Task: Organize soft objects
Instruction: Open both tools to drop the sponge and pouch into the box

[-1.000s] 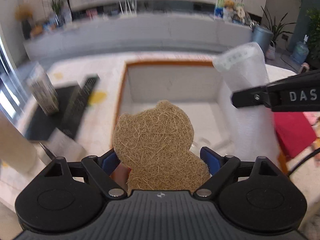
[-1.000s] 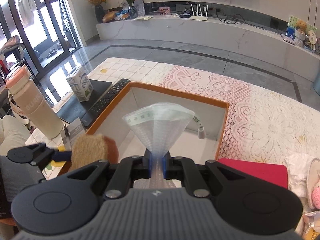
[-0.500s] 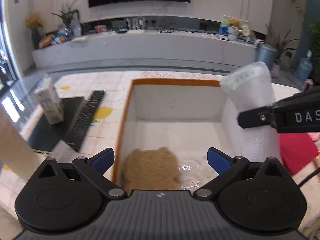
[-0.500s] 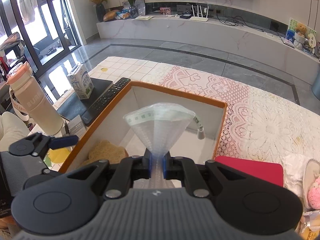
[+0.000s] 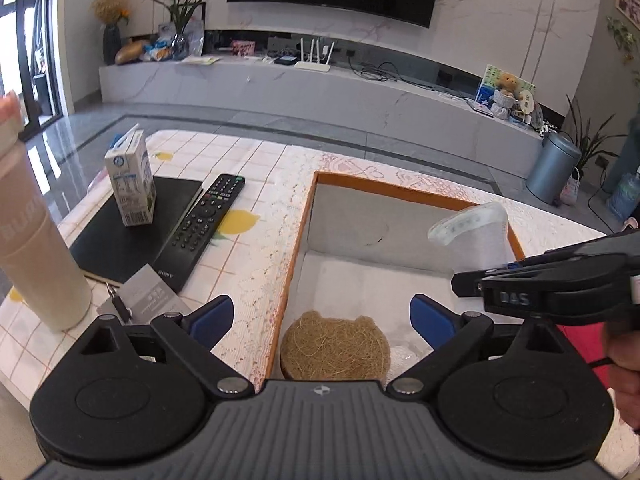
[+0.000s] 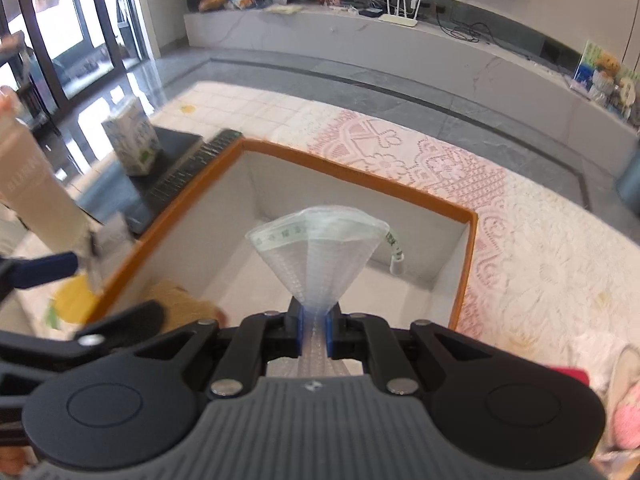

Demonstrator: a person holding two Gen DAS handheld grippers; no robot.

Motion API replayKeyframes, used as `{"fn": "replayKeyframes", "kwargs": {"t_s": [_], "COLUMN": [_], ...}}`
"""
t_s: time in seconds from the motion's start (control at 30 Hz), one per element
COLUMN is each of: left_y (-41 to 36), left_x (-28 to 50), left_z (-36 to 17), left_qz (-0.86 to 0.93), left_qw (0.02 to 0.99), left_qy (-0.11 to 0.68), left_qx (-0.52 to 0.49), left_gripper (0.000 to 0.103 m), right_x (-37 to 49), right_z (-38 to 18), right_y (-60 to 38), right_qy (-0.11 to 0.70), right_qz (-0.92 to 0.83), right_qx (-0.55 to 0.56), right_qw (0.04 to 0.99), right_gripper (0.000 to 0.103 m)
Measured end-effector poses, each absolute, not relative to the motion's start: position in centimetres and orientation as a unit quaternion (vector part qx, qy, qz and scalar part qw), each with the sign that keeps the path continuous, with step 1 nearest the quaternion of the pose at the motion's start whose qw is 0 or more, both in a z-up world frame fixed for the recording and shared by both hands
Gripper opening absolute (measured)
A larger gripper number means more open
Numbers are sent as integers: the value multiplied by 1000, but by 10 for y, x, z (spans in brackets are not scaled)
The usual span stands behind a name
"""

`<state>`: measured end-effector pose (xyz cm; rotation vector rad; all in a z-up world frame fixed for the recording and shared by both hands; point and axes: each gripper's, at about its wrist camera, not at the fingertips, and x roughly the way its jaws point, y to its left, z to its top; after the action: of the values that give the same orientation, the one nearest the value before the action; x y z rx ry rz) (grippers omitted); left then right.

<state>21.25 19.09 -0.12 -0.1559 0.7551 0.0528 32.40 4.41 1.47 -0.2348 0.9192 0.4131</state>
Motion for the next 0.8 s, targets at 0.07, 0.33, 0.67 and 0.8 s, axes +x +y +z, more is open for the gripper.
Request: {"fn": "replayKeyframes", "kwargs": {"t_s": [0.07, 0.33, 0.67, 0.8], "left_y": [193, 192, 190, 191], "left_x": [214, 214, 211, 205], "left_z": [-3, -2, 4, 14], "left_qz": [27, 9, 34, 44], "left_qw": [924, 924, 930, 934], "left_qy": [373, 373, 361, 350], "left_qx": [-82, -90, -59, -57], "left_gripper": [103, 103, 103, 103], "right_x": [332, 355, 331, 317], "right_z": [7, -10, 25, 44], "right_y": [48, 52, 41, 36], "right_qy": [440, 445, 368, 349], "right_qz": [185, 158, 233, 242], "right_qx": [-130, -150, -107, -115], "right_qw": [869, 869, 894, 898], "right_gripper": [8, 59, 100, 100]}}
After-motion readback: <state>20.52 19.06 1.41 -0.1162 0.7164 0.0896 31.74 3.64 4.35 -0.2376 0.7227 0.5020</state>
